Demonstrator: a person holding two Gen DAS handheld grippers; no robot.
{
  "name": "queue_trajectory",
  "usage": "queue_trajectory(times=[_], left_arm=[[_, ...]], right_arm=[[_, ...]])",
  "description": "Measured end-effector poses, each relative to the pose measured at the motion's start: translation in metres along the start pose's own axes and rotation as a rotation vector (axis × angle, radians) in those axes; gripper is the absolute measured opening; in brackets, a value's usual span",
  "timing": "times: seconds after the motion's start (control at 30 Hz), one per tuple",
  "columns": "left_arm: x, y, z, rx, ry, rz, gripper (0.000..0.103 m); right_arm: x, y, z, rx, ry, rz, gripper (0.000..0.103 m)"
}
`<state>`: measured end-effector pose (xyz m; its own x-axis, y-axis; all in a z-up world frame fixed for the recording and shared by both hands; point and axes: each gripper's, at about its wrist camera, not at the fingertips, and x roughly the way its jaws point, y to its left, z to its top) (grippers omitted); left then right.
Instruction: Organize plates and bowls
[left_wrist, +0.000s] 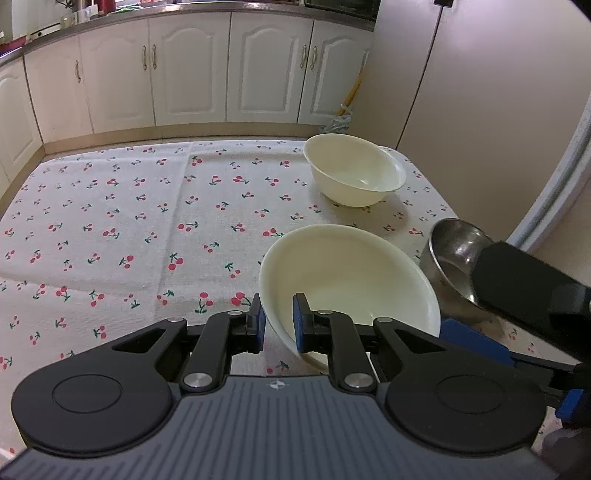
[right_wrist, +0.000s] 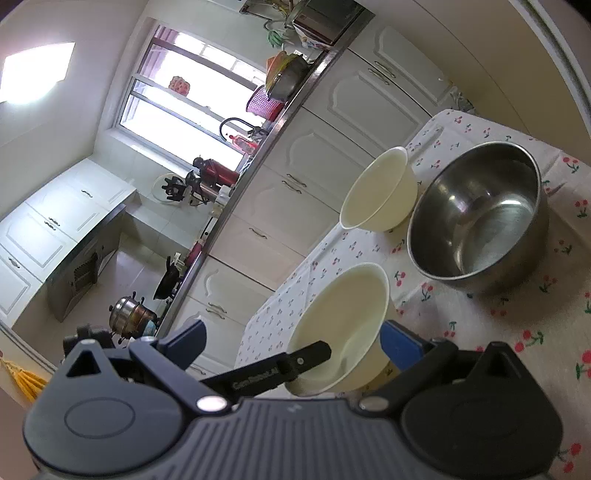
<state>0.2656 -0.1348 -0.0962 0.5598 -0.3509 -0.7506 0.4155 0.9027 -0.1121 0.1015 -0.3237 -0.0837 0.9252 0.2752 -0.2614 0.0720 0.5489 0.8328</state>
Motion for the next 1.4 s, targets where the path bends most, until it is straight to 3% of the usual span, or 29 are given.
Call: queue_trajectory(times=[0.6, 1.0, 1.4], left_arm=[[-0.058, -0.019, -0.027, 0.009, -0.047, -0.068, 0.017], [-0.097, -0.040, -0.071, 0.001, -0.039, -0.144, 0.017], [-0.108, -0.030, -0.113, -0.054, -0.008, -0.172, 0.017]], right_arm=[[-0.051, 0.017, -0.021, -0.014, -0.027, 0.015, 0.102], [-0.102, 0.021, -0.047, -0.038, -0.040, -0.005, 0.103], [-0.118, 0.021, -0.074, -0.052, 0.005, -0.029, 0.103]])
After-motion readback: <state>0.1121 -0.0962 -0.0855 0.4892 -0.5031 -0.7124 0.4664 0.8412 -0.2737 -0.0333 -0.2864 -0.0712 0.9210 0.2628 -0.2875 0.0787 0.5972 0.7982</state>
